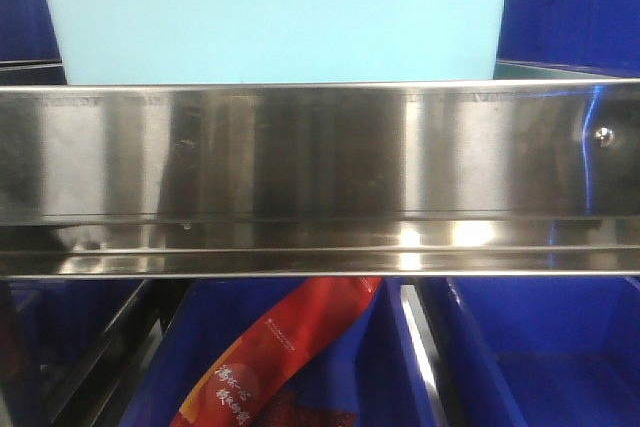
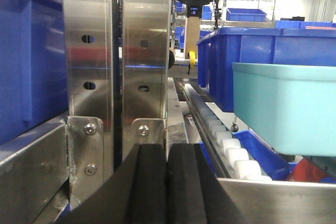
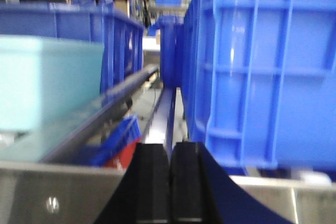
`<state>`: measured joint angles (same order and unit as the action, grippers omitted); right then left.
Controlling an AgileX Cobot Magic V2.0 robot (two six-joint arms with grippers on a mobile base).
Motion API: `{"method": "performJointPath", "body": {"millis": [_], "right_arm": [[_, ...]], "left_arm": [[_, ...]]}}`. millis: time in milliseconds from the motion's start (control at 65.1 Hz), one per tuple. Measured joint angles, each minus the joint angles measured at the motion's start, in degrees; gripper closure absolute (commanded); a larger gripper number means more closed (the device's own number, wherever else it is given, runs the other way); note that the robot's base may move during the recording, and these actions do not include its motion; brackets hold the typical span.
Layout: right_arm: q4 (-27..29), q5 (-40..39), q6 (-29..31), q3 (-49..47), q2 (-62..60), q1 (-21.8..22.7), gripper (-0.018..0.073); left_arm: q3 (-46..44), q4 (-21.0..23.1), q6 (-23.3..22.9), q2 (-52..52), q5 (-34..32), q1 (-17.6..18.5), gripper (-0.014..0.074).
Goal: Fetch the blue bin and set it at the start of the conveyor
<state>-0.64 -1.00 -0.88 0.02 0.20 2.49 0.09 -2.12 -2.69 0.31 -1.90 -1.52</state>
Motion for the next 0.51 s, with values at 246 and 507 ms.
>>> {"method": "performJointPath", "body": {"millis": [246,507], "right_arm": [[0.0,3.24,0.0,-6.26,-0.04,0.0,0.0725],[0.0,21.06,0.0,-24.25,7.02,0.0,0.0725]], "left_arm": [[-6.94,-0.46,0.0,-0.09,7.7,0.0,0.0707],[-23.03,-1.22,0.0,3.76,20.82,0.0,0.0707]]}}
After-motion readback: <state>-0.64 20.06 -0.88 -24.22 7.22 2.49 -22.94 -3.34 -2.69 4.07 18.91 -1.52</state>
